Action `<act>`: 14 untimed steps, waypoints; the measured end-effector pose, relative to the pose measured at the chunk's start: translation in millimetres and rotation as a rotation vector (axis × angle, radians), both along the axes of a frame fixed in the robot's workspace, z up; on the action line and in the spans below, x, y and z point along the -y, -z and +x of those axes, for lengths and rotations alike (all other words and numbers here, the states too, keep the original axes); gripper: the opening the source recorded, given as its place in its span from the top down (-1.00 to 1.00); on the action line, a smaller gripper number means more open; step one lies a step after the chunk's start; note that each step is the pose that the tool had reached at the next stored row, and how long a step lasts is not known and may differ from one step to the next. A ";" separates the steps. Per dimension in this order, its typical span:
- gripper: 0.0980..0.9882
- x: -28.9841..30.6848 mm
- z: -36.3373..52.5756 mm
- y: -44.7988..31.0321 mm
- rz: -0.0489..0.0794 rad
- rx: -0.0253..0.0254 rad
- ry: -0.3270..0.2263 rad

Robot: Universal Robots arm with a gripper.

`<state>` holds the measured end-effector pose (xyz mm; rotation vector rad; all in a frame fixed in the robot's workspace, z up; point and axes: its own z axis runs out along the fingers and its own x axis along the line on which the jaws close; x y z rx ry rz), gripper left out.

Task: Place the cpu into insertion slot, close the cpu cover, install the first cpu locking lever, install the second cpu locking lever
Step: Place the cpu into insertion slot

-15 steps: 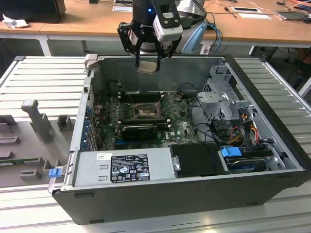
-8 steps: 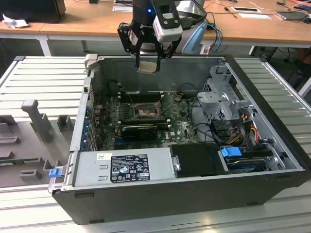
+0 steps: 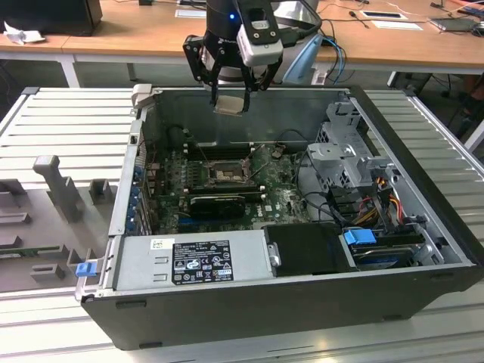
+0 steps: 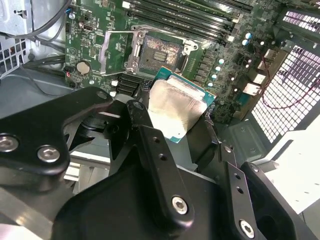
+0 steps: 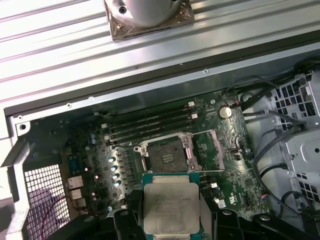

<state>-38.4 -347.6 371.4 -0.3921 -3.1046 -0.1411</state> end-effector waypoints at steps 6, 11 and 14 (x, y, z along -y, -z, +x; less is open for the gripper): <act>0.00 0.0 0.0 0.1 0.000 0.0000 0.024; 0.00 0.0 0.0 0.0 0.000 0.0000 0.050; 0.00 0.0 0.0 0.0 0.000 0.0000 0.062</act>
